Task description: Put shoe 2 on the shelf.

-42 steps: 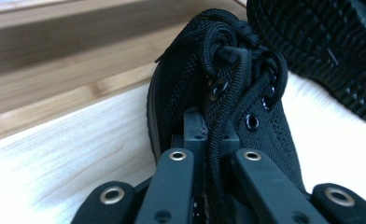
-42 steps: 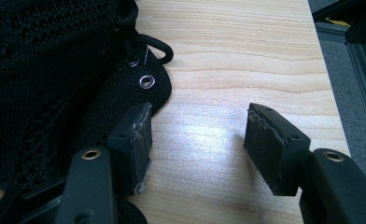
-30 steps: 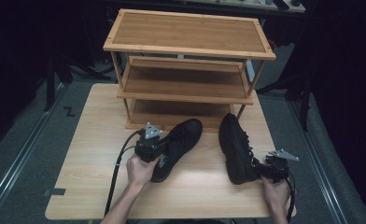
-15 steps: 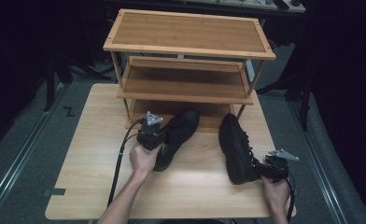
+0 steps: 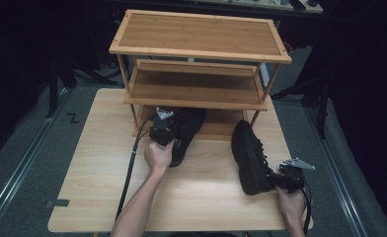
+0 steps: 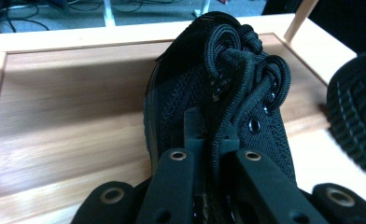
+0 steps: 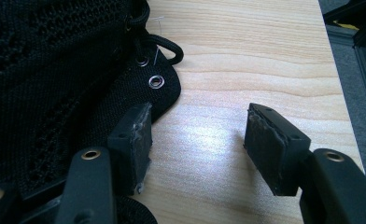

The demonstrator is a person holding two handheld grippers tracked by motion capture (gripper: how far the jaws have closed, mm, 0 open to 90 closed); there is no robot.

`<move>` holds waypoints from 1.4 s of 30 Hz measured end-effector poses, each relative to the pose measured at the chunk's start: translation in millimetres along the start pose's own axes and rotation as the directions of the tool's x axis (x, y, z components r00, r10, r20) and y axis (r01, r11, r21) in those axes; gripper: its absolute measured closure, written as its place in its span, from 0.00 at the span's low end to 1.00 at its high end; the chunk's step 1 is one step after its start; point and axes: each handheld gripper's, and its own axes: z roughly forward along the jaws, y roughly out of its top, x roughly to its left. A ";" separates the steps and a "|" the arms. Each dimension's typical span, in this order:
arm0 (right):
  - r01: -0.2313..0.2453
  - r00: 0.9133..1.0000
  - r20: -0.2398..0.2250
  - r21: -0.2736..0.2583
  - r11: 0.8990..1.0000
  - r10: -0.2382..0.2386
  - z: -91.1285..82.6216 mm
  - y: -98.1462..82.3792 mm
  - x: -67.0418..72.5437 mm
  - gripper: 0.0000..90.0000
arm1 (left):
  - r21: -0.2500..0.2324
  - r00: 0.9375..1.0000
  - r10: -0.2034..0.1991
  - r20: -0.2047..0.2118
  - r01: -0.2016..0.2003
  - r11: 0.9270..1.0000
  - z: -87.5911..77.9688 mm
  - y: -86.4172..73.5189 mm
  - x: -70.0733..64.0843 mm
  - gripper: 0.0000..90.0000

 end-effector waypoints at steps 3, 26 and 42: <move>0.001 1.000 0.000 0.000 1.000 -0.001 0.0 0.0 0.1 0.47 | -0.004 1.000 -0.015 -0.012 0.015 1.000 7.8 2.3 -0.5 0.98; -0.001 1.000 -0.002 0.001 1.000 0.001 -0.1 -0.1 0.4 0.47 | 0.014 0.993 -0.041 -0.111 0.043 0.999 33.9 3.6 8.1 0.94; -0.001 1.000 -0.002 0.001 1.000 0.001 -0.3 -0.2 0.4 0.47 | -0.055 0.999 -0.027 -0.031 0.025 0.998 8.4 23.4 5.5 0.49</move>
